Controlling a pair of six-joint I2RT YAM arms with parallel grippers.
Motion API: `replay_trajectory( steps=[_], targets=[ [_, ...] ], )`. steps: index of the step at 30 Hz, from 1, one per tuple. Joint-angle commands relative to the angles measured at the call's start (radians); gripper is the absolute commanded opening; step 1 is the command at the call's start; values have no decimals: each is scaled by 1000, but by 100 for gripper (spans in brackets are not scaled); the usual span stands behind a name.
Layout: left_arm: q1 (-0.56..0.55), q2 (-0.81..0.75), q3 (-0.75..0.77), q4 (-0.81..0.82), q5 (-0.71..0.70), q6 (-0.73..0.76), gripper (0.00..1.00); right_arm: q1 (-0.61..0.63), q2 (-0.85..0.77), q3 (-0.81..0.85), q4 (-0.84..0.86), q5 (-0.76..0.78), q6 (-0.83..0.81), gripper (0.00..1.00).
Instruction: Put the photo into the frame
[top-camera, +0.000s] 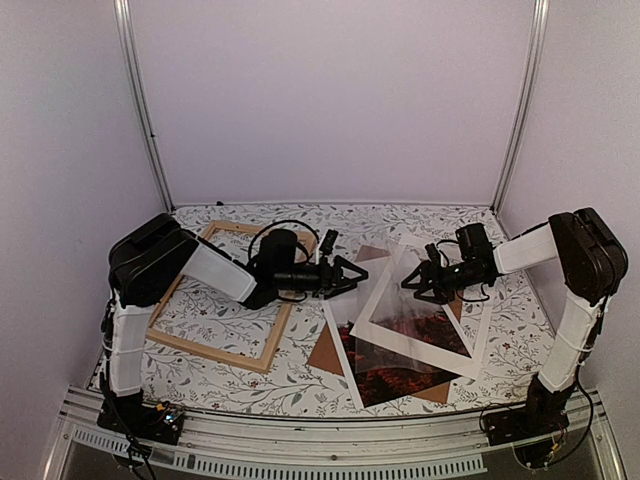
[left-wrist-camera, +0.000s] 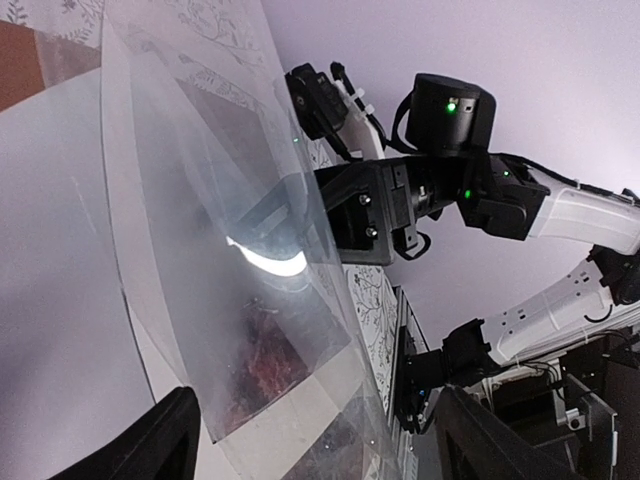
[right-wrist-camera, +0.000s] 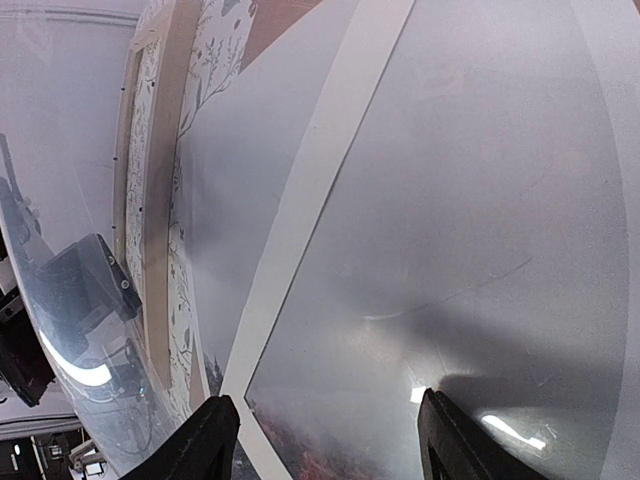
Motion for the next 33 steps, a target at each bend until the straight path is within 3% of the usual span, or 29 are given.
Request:
replay_trajectory(
  steps=[1,20,33],
  targets=[
    [-23,15,-2,83,23,24,83,6,64,-41,-144,149,-11,67],
    [-32,9,-69,207,5,39,83,7,89,-18,-150,138,-13,66],
    [-43,16,-39,263,84,64,83,6,93,-21,-148,135,-11,66]
  ],
)
